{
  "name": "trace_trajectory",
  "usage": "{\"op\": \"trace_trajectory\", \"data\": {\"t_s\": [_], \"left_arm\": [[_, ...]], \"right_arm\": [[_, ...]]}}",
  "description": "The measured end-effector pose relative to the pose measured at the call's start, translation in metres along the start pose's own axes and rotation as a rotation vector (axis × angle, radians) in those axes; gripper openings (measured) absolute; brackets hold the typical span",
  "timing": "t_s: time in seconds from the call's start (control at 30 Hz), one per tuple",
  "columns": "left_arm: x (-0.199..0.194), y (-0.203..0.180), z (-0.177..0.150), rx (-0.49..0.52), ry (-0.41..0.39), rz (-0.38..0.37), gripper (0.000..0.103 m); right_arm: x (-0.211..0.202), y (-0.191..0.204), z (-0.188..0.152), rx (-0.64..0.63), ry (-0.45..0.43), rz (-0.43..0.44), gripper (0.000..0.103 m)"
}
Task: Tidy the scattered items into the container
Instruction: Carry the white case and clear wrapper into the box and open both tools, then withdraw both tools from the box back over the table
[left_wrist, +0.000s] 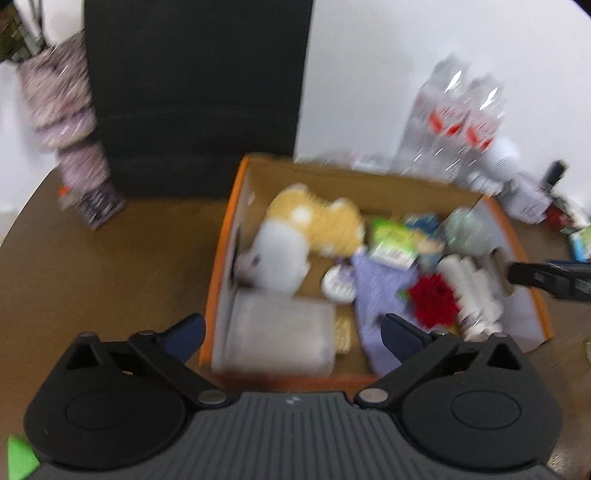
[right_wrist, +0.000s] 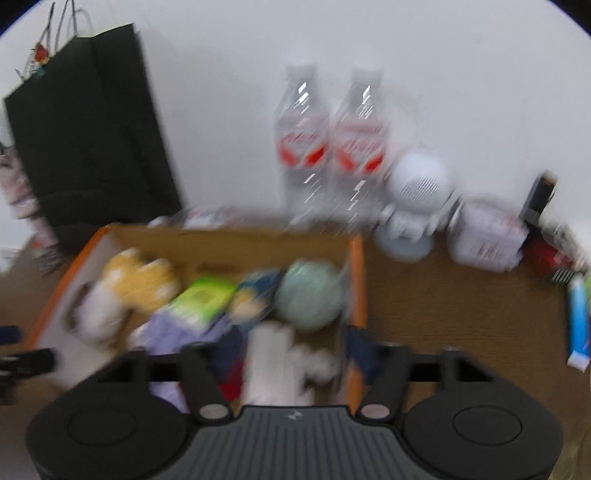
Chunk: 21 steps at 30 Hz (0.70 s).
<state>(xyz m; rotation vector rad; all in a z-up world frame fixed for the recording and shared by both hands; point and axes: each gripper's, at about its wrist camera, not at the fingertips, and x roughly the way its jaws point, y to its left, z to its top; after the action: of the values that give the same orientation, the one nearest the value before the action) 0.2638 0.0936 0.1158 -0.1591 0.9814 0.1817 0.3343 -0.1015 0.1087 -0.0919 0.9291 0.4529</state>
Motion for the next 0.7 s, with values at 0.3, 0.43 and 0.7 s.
{"op": "trace_trajectory", "data": {"t_s": [0.3, 0.43, 0.7], "left_arm": [[-0.026, -0.016, -0.042, 0.044, 0.094, 0.063, 0.103], [-0.050, -0.025, -0.056, 0.068, 0.077, 0.060, 0.103], [-0.112, -0.030, -0.118, 0.071, -0.182, 0.024, 0.103]], "right_arm": [[-0.031, 0.016, -0.053, 0.130, 0.166, 0.080, 0.083], [-0.062, 0.024, -0.073, 0.112, 0.136, 0.055, 0.084], [-0.124, 0.036, -0.125, 0.081, -0.038, 0.039, 0.087]]}}
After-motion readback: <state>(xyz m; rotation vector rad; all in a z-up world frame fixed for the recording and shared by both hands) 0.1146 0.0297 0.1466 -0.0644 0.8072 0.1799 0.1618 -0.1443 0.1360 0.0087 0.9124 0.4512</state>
